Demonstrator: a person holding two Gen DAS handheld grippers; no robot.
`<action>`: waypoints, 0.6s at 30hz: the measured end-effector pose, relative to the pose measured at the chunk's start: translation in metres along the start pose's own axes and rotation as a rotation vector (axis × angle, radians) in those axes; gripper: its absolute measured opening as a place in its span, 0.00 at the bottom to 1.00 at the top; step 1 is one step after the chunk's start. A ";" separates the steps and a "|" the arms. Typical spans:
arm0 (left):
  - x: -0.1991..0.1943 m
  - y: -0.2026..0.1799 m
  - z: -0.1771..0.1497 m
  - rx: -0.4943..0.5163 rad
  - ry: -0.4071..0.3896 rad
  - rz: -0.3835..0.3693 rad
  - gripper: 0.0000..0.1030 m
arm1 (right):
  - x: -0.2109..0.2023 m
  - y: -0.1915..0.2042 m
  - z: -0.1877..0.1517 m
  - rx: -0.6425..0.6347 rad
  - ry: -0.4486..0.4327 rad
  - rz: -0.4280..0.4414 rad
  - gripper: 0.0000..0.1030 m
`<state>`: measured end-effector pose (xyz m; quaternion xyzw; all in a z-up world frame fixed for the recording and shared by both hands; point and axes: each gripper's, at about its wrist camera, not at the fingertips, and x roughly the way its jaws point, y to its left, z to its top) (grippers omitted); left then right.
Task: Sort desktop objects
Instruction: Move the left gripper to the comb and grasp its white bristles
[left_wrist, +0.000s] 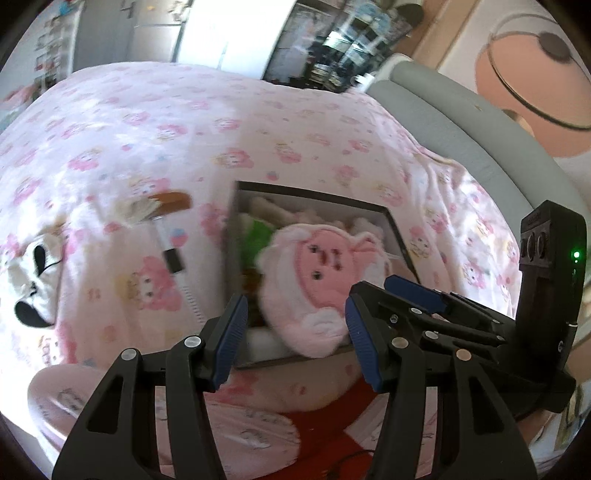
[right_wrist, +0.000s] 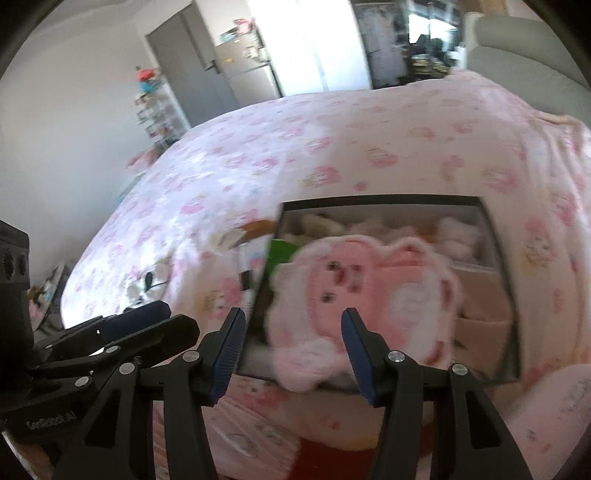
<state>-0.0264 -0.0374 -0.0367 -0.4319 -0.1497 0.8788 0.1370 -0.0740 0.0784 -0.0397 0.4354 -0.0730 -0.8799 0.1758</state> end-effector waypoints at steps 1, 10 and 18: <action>-0.003 0.009 0.001 -0.013 -0.004 0.010 0.55 | 0.007 0.008 0.002 -0.012 0.009 0.019 0.49; -0.015 0.104 0.015 -0.202 -0.055 0.086 0.55 | 0.086 0.073 0.032 -0.045 0.128 0.156 0.49; 0.015 0.191 0.018 -0.380 -0.042 0.113 0.54 | 0.170 0.113 0.045 -0.037 0.210 0.109 0.49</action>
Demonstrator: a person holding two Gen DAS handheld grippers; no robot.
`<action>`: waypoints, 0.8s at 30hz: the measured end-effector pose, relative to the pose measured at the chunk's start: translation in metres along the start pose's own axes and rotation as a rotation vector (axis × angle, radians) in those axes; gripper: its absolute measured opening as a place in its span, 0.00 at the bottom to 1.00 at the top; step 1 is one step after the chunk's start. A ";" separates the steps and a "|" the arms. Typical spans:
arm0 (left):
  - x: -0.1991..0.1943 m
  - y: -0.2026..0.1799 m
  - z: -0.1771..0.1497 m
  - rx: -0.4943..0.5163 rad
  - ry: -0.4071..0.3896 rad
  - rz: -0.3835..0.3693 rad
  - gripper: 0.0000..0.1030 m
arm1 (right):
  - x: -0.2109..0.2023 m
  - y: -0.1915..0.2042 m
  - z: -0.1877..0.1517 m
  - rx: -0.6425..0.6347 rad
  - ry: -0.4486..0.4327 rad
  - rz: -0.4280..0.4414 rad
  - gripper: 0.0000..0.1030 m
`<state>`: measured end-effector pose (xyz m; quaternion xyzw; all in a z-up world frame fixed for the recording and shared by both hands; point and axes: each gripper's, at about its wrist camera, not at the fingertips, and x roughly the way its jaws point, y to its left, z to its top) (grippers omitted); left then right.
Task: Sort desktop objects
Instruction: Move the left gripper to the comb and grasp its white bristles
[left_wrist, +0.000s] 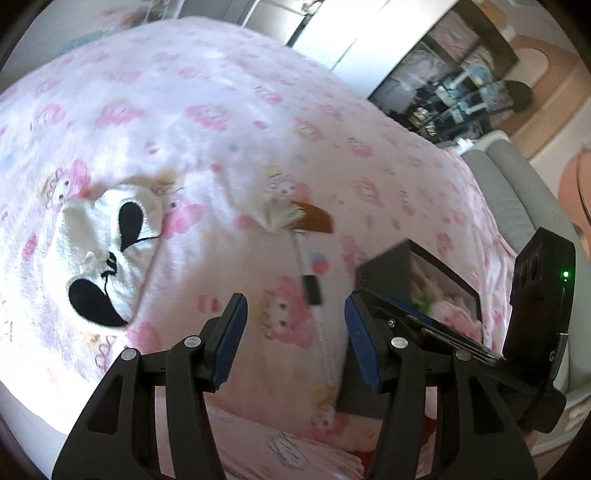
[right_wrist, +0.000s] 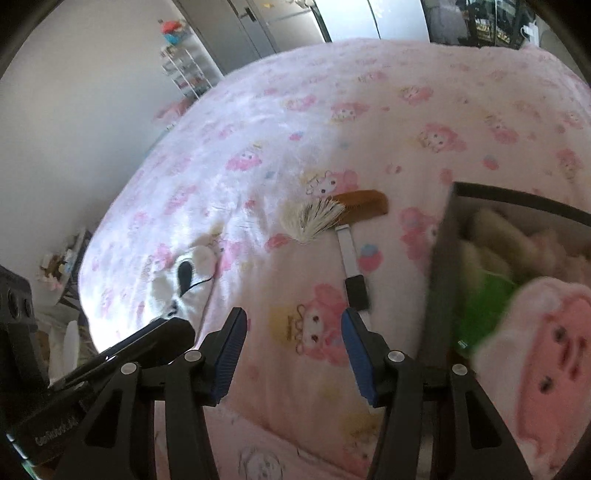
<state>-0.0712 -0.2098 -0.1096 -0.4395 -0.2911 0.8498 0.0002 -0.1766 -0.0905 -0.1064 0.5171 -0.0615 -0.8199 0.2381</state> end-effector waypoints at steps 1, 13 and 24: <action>0.007 0.005 0.005 -0.010 0.006 -0.007 0.54 | 0.010 0.000 0.005 0.008 0.007 -0.009 0.49; 0.143 0.042 0.092 -0.191 0.150 -0.063 0.48 | 0.100 -0.056 0.104 0.255 0.042 -0.163 0.49; 0.209 0.051 0.101 -0.249 0.247 -0.063 0.51 | 0.156 -0.089 0.121 0.276 0.160 -0.282 0.50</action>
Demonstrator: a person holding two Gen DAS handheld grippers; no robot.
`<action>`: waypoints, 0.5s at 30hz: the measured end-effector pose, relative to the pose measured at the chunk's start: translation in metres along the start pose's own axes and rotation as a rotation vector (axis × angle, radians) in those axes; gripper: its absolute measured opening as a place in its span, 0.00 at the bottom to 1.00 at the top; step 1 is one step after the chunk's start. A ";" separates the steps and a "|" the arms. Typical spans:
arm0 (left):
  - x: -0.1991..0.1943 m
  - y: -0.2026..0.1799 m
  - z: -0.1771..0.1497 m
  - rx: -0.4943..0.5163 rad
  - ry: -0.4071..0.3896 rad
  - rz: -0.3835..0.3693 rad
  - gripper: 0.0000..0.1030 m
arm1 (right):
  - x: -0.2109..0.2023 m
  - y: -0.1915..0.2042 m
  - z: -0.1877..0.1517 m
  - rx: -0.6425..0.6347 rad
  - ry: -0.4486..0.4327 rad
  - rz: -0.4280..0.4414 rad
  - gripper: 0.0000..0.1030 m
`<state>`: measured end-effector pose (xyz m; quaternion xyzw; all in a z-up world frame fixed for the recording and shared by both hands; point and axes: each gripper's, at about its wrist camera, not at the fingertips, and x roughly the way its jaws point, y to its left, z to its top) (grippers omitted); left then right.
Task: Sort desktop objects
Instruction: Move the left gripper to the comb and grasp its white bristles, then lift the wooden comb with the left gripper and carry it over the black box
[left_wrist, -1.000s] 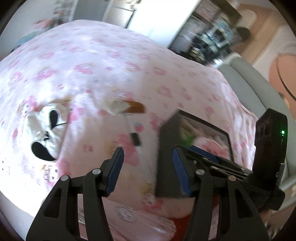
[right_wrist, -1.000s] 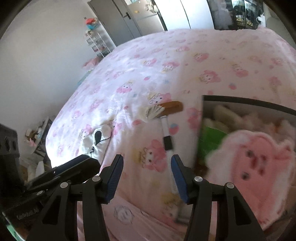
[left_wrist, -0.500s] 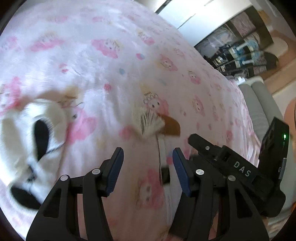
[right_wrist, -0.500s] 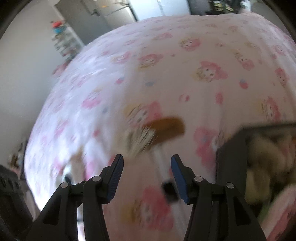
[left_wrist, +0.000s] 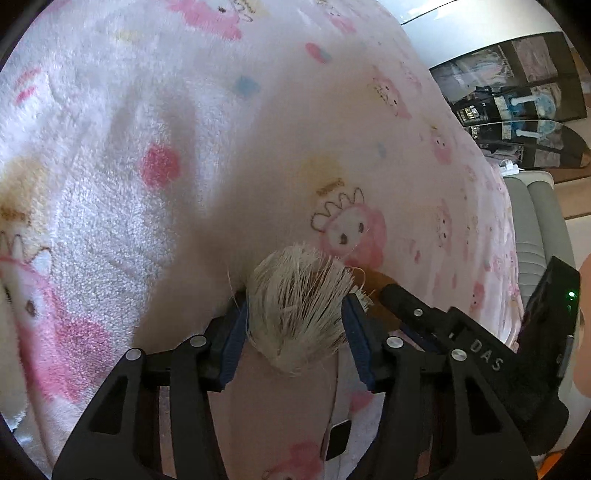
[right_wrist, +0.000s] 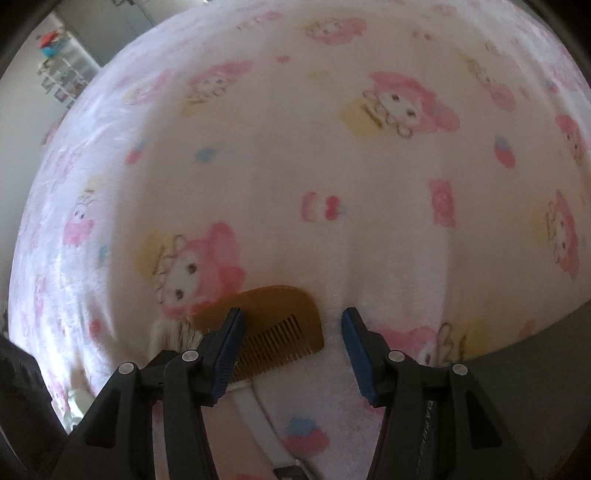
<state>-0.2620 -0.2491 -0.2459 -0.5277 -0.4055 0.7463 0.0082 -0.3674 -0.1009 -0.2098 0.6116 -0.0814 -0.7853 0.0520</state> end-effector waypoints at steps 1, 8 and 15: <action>-0.001 0.000 0.000 -0.003 -0.004 -0.007 0.52 | 0.001 0.000 0.001 -0.005 -0.001 0.000 0.51; -0.005 0.008 -0.005 -0.029 0.001 -0.089 0.21 | 0.014 -0.008 0.006 0.017 0.054 0.129 0.52; -0.065 0.015 -0.024 0.034 -0.121 0.065 0.26 | -0.007 0.001 -0.025 -0.054 0.170 0.342 0.35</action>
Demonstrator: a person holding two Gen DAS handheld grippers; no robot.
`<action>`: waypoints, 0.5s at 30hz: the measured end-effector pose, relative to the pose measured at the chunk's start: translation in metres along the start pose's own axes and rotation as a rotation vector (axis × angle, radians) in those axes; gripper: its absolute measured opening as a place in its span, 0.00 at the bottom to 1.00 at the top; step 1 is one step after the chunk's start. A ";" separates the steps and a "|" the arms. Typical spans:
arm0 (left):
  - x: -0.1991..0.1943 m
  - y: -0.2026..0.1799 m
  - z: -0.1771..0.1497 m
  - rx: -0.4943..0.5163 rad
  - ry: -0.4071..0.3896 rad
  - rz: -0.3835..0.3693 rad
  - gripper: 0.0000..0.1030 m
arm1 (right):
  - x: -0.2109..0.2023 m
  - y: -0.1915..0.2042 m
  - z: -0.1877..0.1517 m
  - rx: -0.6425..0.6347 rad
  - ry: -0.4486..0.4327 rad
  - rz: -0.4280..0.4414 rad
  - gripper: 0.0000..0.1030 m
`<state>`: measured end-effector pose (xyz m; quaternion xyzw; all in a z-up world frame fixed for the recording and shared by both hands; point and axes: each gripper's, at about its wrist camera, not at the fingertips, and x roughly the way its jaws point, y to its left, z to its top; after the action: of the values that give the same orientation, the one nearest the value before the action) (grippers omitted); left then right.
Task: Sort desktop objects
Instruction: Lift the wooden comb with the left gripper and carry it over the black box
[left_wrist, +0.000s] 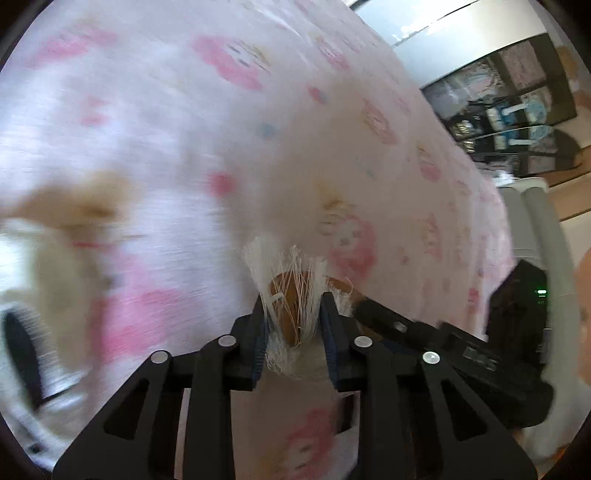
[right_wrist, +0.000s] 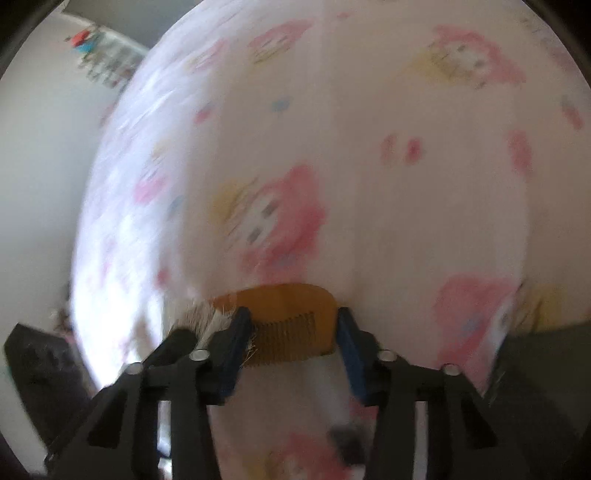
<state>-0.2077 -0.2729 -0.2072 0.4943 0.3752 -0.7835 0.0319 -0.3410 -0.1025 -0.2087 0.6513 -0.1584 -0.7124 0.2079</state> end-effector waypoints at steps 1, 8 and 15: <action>-0.005 0.005 -0.003 0.003 -0.008 0.036 0.28 | -0.001 0.004 -0.005 -0.028 0.016 -0.003 0.34; 0.004 0.027 0.007 -0.066 0.008 0.088 0.48 | 0.000 0.014 -0.010 -0.090 -0.048 -0.113 0.34; 0.025 0.021 -0.001 -0.053 0.090 0.014 0.50 | 0.023 0.011 -0.011 -0.084 -0.011 -0.056 0.41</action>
<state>-0.2108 -0.2797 -0.2388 0.5306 0.3932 -0.7501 0.0337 -0.3307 -0.1230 -0.2238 0.6421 -0.1114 -0.7277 0.2139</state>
